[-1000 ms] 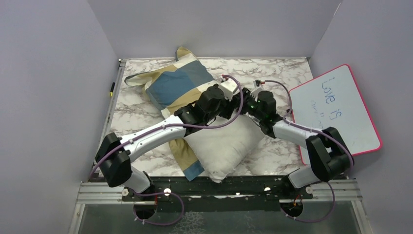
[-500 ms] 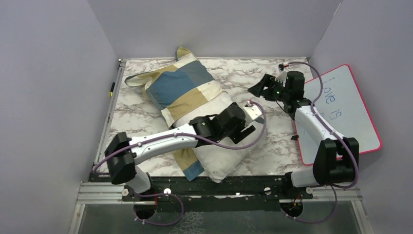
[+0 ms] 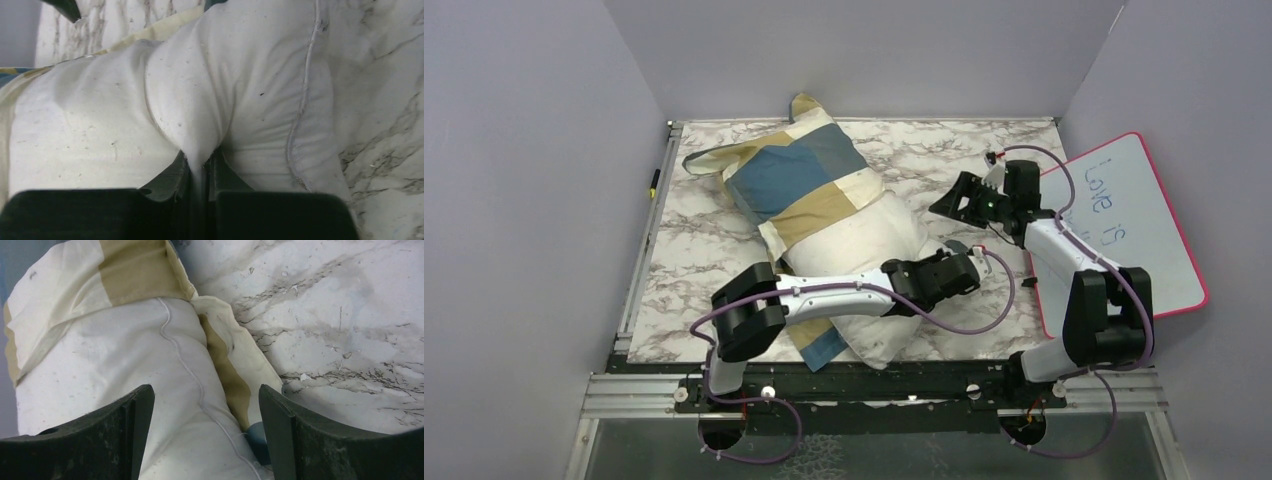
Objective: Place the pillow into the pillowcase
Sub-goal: Stuff the pillow into the pillowcase.
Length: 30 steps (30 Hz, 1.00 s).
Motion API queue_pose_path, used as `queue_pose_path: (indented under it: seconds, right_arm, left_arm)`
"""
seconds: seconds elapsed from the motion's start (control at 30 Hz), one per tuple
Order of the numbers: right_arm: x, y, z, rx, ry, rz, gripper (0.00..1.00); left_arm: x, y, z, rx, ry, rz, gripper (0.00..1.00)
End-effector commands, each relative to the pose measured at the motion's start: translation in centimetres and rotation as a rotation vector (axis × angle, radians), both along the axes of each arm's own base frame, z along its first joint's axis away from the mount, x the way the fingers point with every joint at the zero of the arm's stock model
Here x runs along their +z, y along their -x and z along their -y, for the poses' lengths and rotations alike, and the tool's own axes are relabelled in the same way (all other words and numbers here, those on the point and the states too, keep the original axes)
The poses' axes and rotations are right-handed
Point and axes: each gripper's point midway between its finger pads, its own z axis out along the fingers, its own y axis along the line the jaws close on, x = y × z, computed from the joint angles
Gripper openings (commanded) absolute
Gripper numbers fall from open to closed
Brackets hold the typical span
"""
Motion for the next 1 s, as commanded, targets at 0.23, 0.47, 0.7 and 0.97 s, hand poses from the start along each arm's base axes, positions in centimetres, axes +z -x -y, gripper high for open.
queue_pose_path:
  seconds: [0.23,0.47,0.7,0.97]
  right_arm:
    - [-2.1,0.5,1.3,0.035,-0.023,-0.034,0.80]
    - [-4.9,2.2,-0.2,0.116,-0.106,-0.090,0.78]
    - [-6.6,3.3,-1.9,0.169,-0.147,-0.088,0.78]
    - [-6.8,-5.0,-4.5,0.178,-0.146,0.067,0.77]
  left_arm:
    - [8.8,-2.5,-8.1,-0.019,-0.082,0.262,0.00]
    - [12.6,-5.1,-10.2,0.012,0.073,0.273,0.00]
    - [14.4,-6.6,-10.6,0.028,0.131,0.299,0.00]
    - [15.5,-6.6,-11.1,0.021,0.170,0.310,0.00]
